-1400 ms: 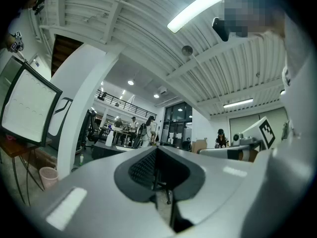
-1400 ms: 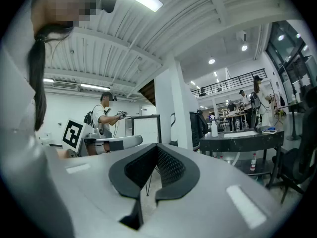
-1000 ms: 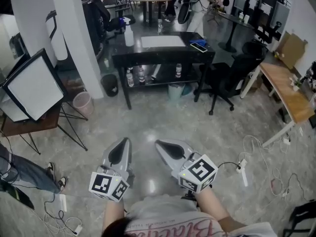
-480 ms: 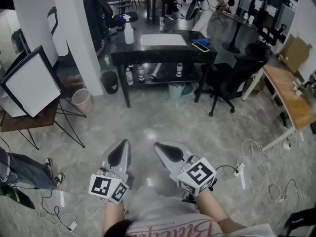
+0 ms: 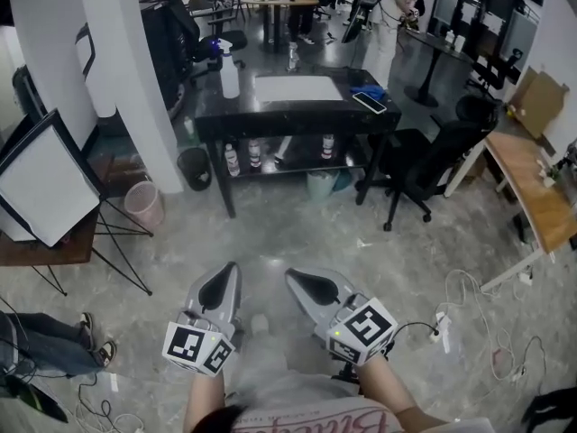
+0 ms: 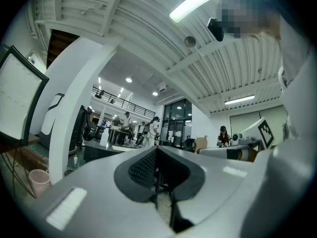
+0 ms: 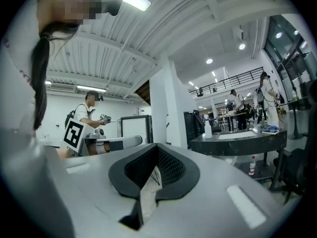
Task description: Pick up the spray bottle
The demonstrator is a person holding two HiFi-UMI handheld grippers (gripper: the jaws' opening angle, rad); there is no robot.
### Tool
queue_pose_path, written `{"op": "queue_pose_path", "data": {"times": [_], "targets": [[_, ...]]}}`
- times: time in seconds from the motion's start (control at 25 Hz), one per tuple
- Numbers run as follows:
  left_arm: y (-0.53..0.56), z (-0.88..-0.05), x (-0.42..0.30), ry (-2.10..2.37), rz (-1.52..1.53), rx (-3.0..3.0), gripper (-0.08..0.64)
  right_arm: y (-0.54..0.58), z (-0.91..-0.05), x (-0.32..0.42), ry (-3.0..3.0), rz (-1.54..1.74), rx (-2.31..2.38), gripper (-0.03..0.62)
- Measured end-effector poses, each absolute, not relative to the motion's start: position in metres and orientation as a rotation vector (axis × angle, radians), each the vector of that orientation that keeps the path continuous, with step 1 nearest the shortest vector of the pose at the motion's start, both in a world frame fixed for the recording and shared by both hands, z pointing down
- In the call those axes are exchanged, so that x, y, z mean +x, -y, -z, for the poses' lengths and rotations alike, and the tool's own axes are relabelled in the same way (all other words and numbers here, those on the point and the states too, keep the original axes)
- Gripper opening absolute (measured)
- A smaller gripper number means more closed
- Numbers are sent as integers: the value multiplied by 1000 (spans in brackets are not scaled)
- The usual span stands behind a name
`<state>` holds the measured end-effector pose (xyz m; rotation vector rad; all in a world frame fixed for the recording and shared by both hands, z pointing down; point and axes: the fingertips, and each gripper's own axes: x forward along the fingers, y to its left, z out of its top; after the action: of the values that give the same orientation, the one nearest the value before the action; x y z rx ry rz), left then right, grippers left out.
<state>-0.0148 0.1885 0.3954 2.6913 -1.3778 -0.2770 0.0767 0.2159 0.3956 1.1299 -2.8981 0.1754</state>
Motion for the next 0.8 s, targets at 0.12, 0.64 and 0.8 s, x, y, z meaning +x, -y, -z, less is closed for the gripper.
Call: {"op": "queue_pose_path", "data": {"times": [0.12,0.64,0.8], "targets": [[-147,-391,-24,1359,276,2715,-2,-174,-394,65,2898,-175,1140,2],[29,-376,-73,1320,304,2751,-2,3,-373,2,2898,-97,1153,2],[65,-383,-79,1306,299,2741,-2,42,-379,-3,2876,-106,1175,2]]}}
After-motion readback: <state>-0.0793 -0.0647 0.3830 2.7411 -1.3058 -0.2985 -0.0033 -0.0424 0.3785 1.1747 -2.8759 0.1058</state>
